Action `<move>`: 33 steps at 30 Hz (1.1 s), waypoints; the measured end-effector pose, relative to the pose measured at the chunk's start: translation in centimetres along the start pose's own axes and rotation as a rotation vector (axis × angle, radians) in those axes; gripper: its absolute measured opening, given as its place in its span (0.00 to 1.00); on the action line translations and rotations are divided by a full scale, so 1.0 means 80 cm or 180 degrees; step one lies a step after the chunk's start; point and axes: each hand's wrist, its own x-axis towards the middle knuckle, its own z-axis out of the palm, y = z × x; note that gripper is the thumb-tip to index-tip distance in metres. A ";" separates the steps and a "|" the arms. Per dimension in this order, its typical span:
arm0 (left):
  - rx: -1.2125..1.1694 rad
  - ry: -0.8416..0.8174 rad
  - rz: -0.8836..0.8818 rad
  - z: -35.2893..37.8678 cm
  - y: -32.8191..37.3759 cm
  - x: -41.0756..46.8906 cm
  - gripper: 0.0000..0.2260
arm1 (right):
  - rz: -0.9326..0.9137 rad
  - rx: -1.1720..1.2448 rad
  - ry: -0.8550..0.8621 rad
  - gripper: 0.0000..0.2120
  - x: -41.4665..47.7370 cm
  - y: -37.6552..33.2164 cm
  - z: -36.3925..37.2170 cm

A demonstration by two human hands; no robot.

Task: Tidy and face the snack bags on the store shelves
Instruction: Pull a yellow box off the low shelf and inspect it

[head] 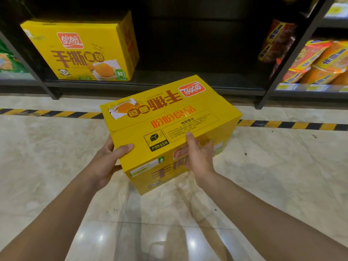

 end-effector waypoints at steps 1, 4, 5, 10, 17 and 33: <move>0.0018 -0.0049 -0.0016 -0.005 0.002 0.002 0.49 | 0.0058 -0.0032 0.0007 0.69 -0.001 -0.001 0.001; -0.0004 -0.0031 -0.0001 -0.009 0.003 0.007 0.48 | 0.0116 0.0008 0.0027 0.67 0.005 -0.002 0.001; -0.0055 0.0065 0.0040 -0.006 0.002 0.006 0.44 | 0.0114 0.0035 0.0008 0.67 0.006 -0.001 -0.001; -0.0472 0.0849 0.0234 0.031 -0.034 -0.025 0.23 | -0.0098 0.0265 0.0106 0.73 0.034 0.005 -0.037; 0.0232 0.0871 0.0505 0.060 -0.085 -0.054 0.37 | -0.0208 0.0551 0.0312 0.42 0.095 -0.019 -0.135; 0.0697 0.1274 0.0545 -0.012 -0.078 0.001 0.10 | -0.1437 -0.0637 0.0347 0.31 0.048 0.061 -0.116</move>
